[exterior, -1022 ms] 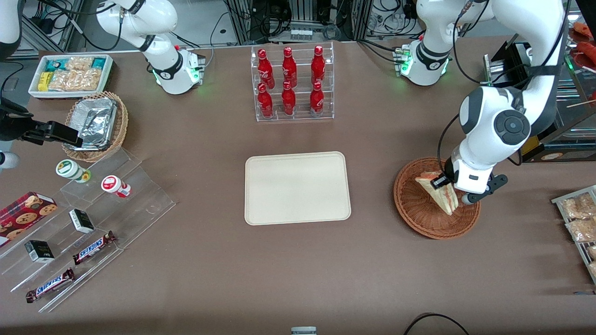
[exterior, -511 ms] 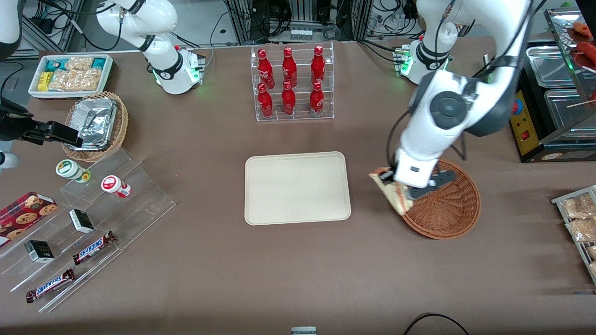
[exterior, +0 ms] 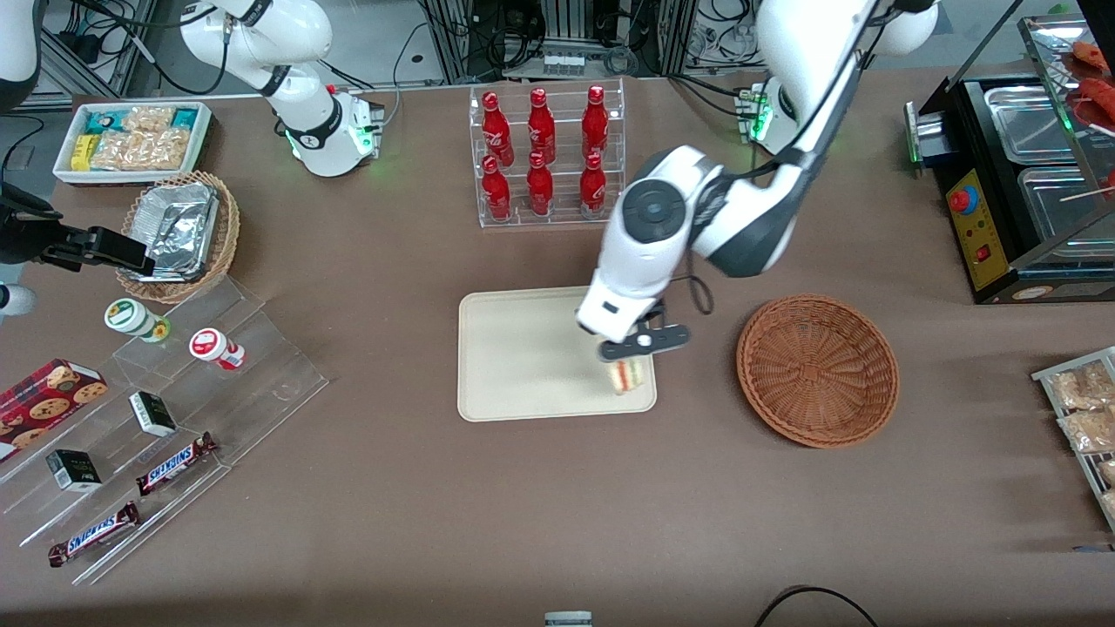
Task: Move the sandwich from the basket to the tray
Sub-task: 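Carry the sandwich with the left gripper over the cream tray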
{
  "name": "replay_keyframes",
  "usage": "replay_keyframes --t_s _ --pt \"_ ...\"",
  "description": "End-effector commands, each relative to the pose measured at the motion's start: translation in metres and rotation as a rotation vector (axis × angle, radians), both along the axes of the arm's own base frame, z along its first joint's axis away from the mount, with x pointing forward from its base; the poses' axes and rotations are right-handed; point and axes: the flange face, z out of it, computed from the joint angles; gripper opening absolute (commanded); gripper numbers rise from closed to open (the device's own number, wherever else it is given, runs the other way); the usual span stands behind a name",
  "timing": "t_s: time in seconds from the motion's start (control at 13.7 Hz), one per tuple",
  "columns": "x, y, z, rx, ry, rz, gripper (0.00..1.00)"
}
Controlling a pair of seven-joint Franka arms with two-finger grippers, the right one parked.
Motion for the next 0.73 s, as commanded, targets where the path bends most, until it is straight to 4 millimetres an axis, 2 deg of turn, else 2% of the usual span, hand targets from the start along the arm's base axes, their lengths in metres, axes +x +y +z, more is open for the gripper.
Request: replay_keyframes --t_s 0.0,0.15,0.36,0.66 --pt "-0.008 -0.037 -0.022 0.013 0.01 -0.039 0.0" --pt "-0.027 -0.062 -0.045 0.049 0.006 -0.098 0.0" --pt "-0.045 -0.082 -0.071 0.064 0.005 -0.144 0.0" --pt "-0.053 -0.092 -0.106 0.099 -0.025 -0.198 0.0"
